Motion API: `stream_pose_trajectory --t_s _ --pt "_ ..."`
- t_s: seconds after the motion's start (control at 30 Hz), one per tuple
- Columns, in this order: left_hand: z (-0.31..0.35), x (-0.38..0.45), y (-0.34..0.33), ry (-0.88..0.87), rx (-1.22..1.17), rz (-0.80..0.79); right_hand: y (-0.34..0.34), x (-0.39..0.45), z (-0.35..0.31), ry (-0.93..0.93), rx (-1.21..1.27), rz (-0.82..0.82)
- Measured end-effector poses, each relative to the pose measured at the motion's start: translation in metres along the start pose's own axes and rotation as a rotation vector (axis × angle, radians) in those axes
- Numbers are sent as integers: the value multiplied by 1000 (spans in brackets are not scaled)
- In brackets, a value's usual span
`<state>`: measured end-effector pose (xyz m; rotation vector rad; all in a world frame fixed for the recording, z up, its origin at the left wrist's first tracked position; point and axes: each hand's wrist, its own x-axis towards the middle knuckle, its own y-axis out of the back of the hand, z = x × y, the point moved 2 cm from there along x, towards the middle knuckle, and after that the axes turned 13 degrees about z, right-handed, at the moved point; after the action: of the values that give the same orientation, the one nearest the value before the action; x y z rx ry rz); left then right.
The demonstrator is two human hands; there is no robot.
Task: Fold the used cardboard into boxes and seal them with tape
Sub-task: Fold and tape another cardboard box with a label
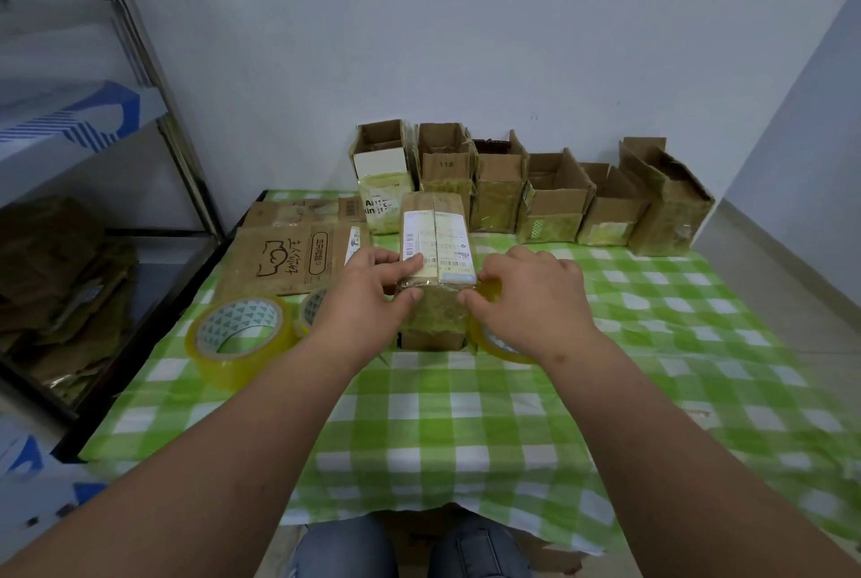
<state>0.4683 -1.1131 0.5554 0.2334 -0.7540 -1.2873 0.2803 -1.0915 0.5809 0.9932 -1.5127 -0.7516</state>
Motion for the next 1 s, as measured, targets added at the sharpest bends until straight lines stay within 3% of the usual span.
stream_pose_trajectory --t_s 0.47,0.73,1.0 --pt "3 1 -2 47 23 10 0 1 -5 -14 40 -26" --pt "-7 -2 6 114 -246 -165 0 6 2 36 93 -96" --pt "-3 -3 -1 47 -104 -30 -3 2 -1 29 52 -35"
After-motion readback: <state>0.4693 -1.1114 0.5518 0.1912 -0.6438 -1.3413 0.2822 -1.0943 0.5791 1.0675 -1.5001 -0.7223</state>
